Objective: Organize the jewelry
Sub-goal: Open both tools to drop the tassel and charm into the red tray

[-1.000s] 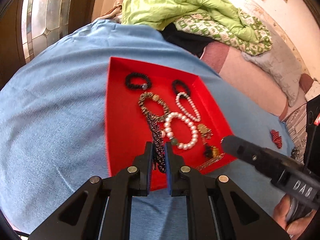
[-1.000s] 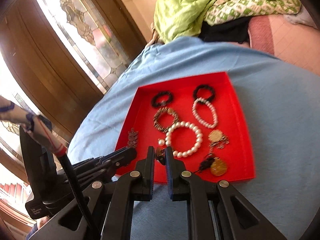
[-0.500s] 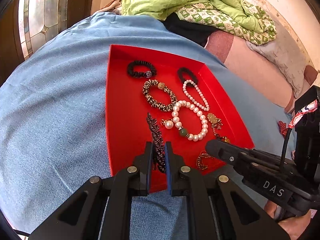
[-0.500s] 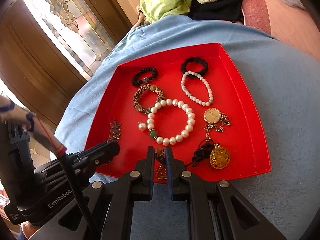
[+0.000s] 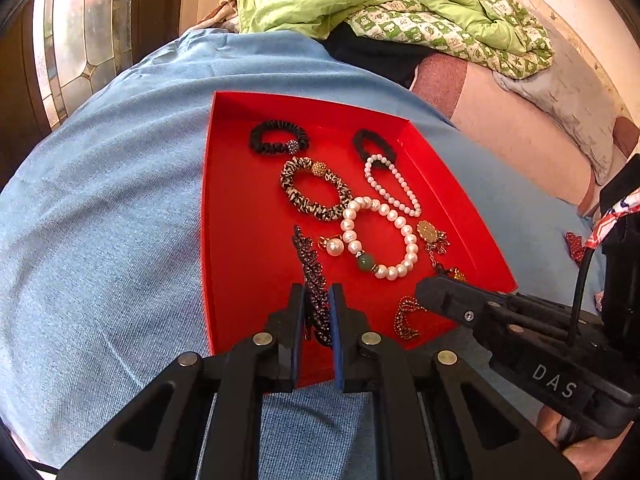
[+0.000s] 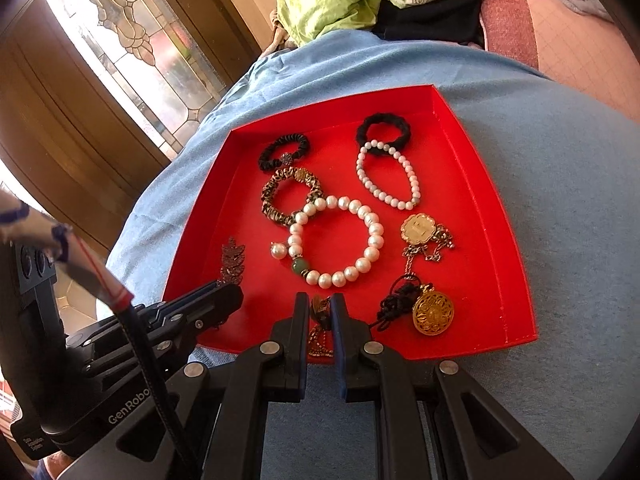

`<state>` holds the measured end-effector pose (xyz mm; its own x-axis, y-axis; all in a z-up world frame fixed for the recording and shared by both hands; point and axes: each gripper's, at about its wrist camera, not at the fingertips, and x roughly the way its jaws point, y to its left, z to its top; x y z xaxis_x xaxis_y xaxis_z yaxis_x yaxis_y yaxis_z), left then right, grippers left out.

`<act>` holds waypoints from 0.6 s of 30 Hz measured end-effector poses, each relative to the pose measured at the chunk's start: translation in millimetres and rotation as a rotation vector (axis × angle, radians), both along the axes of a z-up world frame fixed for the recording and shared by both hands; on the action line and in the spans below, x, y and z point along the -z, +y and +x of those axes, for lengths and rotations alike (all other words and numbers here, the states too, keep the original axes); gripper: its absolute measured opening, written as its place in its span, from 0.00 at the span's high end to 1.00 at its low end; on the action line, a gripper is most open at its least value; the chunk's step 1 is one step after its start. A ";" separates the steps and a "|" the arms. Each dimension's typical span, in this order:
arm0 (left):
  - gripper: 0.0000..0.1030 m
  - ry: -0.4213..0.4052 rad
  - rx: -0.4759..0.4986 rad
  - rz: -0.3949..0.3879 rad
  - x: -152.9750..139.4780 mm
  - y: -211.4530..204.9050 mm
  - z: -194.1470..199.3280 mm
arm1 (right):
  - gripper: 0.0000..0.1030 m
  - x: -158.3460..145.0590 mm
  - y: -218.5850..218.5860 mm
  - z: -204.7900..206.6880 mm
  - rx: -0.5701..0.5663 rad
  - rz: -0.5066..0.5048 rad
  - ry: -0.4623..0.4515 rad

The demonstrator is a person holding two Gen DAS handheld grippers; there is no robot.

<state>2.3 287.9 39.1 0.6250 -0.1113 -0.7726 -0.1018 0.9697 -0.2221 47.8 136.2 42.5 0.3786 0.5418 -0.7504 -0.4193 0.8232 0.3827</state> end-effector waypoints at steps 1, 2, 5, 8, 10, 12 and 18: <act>0.89 0.001 0.000 -0.002 -0.1 0.0 0.1 | 0.88 -0.5 -0.7 0.1 0.002 0.000 -0.001; 0.89 0.000 0.000 -0.002 -0.4 -0.5 0.2 | 0.88 -1.1 -2.2 0.3 0.005 0.001 -0.003; 0.88 -0.001 0.003 0.000 -1.3 -1.6 0.5 | 0.88 -2.5 -4.7 1.1 0.010 0.007 -0.001; 0.84 -0.005 0.003 0.005 -2.6 -2.6 0.6 | 0.88 -3.9 -5.6 1.0 0.012 0.007 -0.004; 0.77 -0.010 -0.001 0.006 -3.9 -3.1 -0.6 | 0.88 -5.1 -5.4 0.3 0.012 0.007 -0.006; 0.75 -0.016 -0.003 0.009 -5.1 -3.2 -0.9 | 0.87 -5.8 -5.5 0.1 0.012 0.008 -0.006; 0.71 -0.027 -0.010 0.020 -7.8 -3.8 -1.5 | 0.71 -12.8 -10.0 -2.0 0.029 0.016 -0.019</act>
<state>0.8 284.1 46.8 0.6467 -0.0897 -0.7575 -0.1056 0.9730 -0.2054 45.8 126.2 55.3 0.4082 0.5425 -0.7342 -0.4031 0.8287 0.3883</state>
